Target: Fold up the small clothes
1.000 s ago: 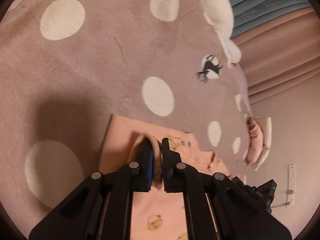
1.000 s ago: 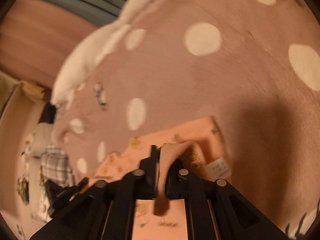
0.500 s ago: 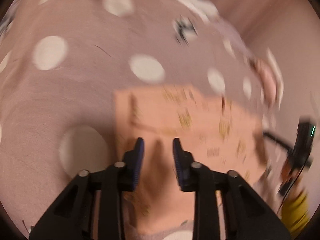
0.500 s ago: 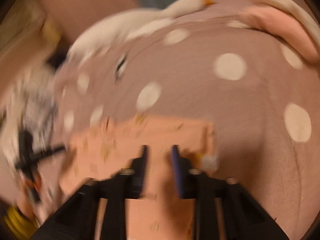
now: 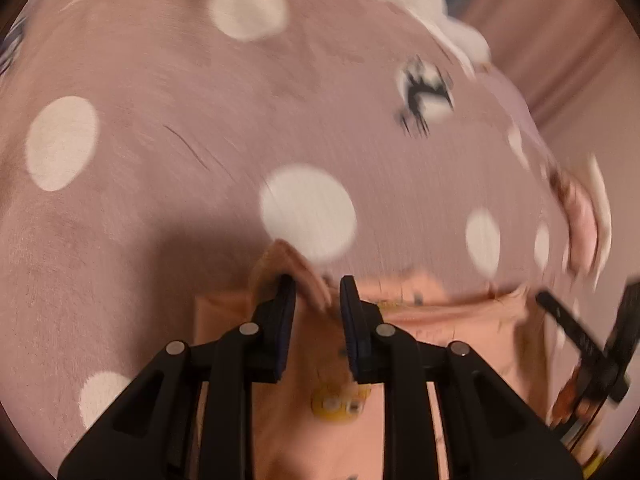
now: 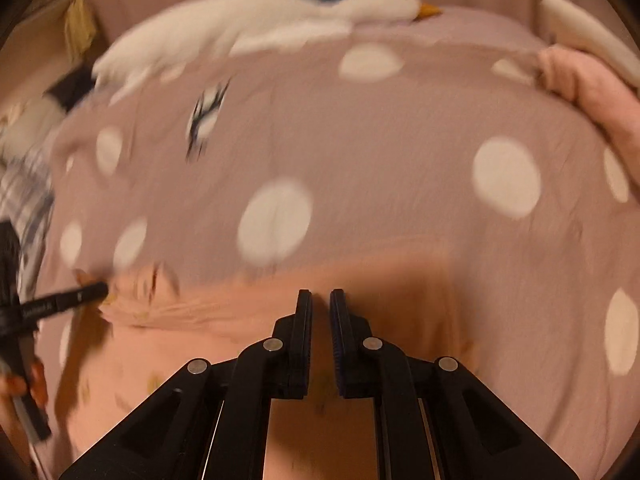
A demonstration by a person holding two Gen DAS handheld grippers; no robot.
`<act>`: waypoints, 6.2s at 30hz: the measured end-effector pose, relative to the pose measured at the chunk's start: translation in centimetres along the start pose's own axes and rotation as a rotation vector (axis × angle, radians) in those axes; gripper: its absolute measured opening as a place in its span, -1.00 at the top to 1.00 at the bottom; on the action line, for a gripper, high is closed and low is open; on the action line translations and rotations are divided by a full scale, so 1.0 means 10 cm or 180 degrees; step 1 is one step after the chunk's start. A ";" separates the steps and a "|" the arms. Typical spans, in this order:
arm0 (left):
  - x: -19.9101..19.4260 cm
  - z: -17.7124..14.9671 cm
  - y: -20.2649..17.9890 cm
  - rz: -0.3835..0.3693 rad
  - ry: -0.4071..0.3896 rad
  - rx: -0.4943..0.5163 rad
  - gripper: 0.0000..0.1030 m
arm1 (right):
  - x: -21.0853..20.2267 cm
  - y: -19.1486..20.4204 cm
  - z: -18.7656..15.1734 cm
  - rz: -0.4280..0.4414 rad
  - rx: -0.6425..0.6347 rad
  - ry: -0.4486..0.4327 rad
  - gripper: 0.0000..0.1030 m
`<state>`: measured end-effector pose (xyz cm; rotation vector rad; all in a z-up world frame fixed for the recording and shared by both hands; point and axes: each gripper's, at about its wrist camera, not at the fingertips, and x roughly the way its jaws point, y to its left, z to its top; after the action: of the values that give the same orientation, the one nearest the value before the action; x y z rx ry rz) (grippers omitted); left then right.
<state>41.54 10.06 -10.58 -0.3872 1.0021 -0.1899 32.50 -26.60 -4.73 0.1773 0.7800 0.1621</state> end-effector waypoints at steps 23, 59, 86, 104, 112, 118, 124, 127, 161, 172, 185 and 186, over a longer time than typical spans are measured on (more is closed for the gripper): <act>-0.80 -1.38 0.38 -0.0217 0.0158 0.0501 0.12 | -0.63 -0.19 -1.11 -0.0013 -0.0288 0.0455 0.70; -0.35 -0.84 -0.10 -0.0771 0.0383 0.0089 0.74 | 0.43 1.16 -0.48 0.0402 -0.0416 0.0638 0.77; -0.37 -1.04 -1.44 -0.0194 0.0369 0.1063 0.74 | -0.23 -0.15 -0.93 0.1582 0.1316 0.0513 0.28; 0.02 -1.43 -2.07 -0.0637 0.0963 0.1682 -0.32 | -0.12 -0.55 -1.05 0.2265 0.2435 0.0553 0.00; -0.16 -1.34 -1.73 -0.0798 0.0770 0.1270 -0.32 | -0.18 -0.65 -1.01 0.2168 0.2356 0.0615 -0.08; -0.34 -1.44 -1.11 -0.0713 0.0717 0.0918 -0.32 | -0.23 -0.66 -1.03 0.2330 0.2368 0.0529 -0.38; -0.50 -1.47 -0.70 -0.0721 0.0662 0.0633 -0.32 | -0.23 -0.58 -1.01 0.2374 0.2243 0.0539 -0.48; -0.56 -1.49 -0.63 -0.0740 0.0632 0.0552 -0.32 | -0.24 -0.46 -0.91 0.1926 0.1881 0.0566 -0.47; -0.59 -1.46 -0.89 -0.0781 0.0403 0.0647 -0.29 | -0.48 -0.59 -0.23 -0.0177 0.0355 0.0129 0.30; -0.54 -1.62 -1.45 -0.0787 0.0245 0.1116 0.36 | -0.97 -0.31 -0.87 0.0293 -0.0078 -0.0026 0.75; -0.17 -1.98 -1.55 -0.0477 0.0454 0.1534 0.37 | -0.79 -0.30 -1.34 0.0436 -0.0024 0.0505 0.96; -0.16 -1.98 -1.55 -0.0475 0.0443 0.1553 0.37 | -0.75 -0.33 -1.37 0.0459 0.0041 0.0536 0.96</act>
<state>24.18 -8.13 -12.56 -0.0010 1.0256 -0.5893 17.82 -30.05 -9.86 0.2345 0.9363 0.3114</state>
